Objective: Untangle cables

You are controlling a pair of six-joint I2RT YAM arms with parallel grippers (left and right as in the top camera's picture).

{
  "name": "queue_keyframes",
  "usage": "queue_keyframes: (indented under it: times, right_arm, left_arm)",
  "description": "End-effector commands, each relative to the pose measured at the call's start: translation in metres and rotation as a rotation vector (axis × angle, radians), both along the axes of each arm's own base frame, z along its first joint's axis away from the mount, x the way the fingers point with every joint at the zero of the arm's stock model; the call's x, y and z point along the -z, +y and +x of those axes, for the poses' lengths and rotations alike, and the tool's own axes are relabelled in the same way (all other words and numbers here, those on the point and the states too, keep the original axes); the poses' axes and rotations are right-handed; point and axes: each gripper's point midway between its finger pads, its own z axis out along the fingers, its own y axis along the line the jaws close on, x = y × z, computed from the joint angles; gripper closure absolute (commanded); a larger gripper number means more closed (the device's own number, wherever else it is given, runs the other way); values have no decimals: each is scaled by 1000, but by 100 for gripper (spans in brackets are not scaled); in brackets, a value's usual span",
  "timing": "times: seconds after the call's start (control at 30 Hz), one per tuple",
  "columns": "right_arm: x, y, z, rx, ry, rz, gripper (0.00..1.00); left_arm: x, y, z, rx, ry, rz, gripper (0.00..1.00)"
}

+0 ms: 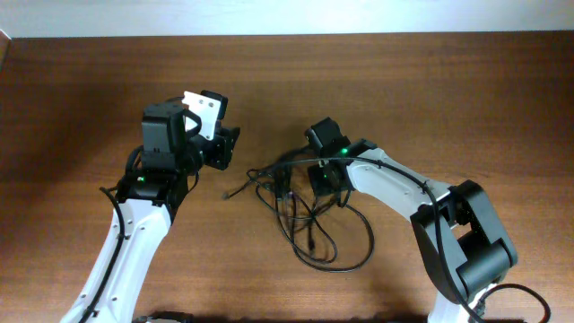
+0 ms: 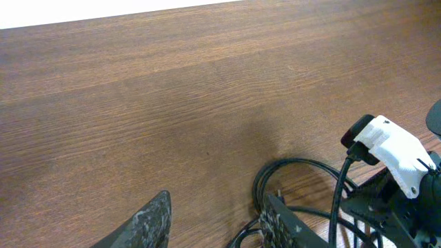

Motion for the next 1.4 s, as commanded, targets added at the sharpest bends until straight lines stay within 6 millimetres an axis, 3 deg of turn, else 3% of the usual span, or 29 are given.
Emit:
queue_keyframes:
  times: [0.0,0.07,0.13,0.2,0.23,0.37,0.43,0.5,0.57,0.6,0.7,0.77,0.83,0.87,0.9,0.93,1.0,1.07,1.17,1.23,1.33,1.37]
  right_arm:
    - [1,4,-1,-33,8,15,96]
    - [-8,9,1,-50,14,30,96]
    - [-57,17,14,-58,-34,54,96]
    - [-150,30,36,-60,-157,124,96]
    - [-188,33,40,-61,-204,150,96]
    - [-337,34,31,-96,-403,282,96]
    - [-390,47,13,-167,-457,429,96]
    - [-423,40,9,-243,-578,400,96]
    - [-428,4,20,-169,-664,206,96]
    - [-429,0,20,-179,-673,181,96]
    - [-429,-3,21,-170,-680,164,96]
    - [-431,-29,25,-113,-715,33,96]
    - [-433,-33,22,-105,-720,24,96]
    - [-429,-34,20,-109,-704,16,96]
    - [-427,-35,19,-111,-693,10,96]
    - [-425,-36,18,-112,-685,6,96]
    - [-422,-37,16,-115,-670,-1,96]
    - [-420,-37,15,-116,-662,-5,96]
    - [-419,-38,14,-118,-655,-9,96]
    - [-419,-38,13,-118,-653,-9,96]
    - [-417,-39,12,-120,-645,-14,96]
    - [-417,-39,12,-120,-644,-14,96]
  left_arm:
    - [-2,2,1,-8,-9,6,57]
    - [-2,2,1,-8,-9,6,55]
    - [-2,2,1,-8,-9,6,56]
    - [-2,2,1,-8,-8,6,67]
    - [-2,2,1,-8,-9,6,67]
    - [2,2,-2,-8,11,7,68]
    - [0,-13,-11,71,32,-54,68]
    - [1,-23,-19,124,58,-95,74]
    - [3,-24,-21,127,69,-94,74]
    - [3,-33,-24,151,70,-94,75]
    - [20,-102,-64,451,74,22,88]
    - [63,-135,-92,679,129,142,86]
    - [101,-152,-109,807,196,192,89]
    - [109,-157,-120,886,197,216,75]
    - [111,-157,-125,946,173,250,45]
    - [112,-156,-127,979,154,271,35]
    - [114,-153,-148,1132,133,293,40]
    - [116,-153,-148,1137,135,296,46]
    - [148,-151,-151,1148,238,291,46]
    - [161,-151,-151,1150,266,291,60]
    - [170,-144,-138,1116,253,373,73]
    - [172,-142,-134,1104,247,398,87]
